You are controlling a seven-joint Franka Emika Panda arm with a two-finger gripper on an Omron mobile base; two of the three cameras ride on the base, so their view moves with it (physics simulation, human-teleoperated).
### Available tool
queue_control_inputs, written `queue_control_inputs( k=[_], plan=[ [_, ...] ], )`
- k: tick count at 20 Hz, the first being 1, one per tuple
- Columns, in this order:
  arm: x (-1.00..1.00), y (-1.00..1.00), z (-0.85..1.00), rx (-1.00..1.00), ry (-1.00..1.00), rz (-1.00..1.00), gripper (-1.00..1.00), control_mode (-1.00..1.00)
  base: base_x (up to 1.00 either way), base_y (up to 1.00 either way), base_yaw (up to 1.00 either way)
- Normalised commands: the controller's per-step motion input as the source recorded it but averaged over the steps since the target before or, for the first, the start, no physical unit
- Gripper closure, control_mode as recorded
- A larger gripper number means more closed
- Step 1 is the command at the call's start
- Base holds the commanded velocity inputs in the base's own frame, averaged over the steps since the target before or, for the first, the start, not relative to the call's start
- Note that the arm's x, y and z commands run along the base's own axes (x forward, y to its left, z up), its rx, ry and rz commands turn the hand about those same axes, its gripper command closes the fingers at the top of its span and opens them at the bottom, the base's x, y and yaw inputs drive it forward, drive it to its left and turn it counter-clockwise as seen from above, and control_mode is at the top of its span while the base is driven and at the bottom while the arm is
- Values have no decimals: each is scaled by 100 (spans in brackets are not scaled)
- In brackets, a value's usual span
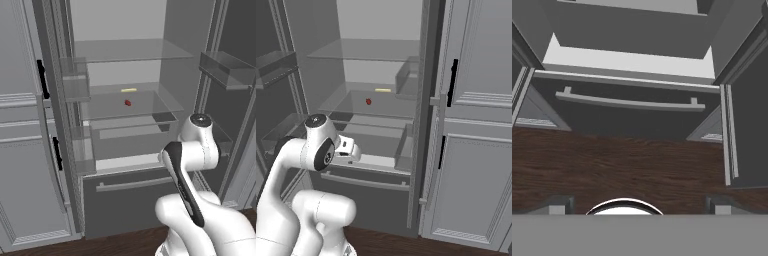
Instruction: Take the strawberry from the fridge and place it on top of the pancake, located on the dining counter.
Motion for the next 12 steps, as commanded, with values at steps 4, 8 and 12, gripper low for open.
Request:
queue_control_inputs(
  k=[4,8,12],
  plan=[
    [0,0,0,0,0,0,-100,-100,0,0,0],
    [2,0,0,0,0,0,-100,100,6,0,0],
    [0,0,0,0,0,0,-100,100,53,9,0]
  ],
)
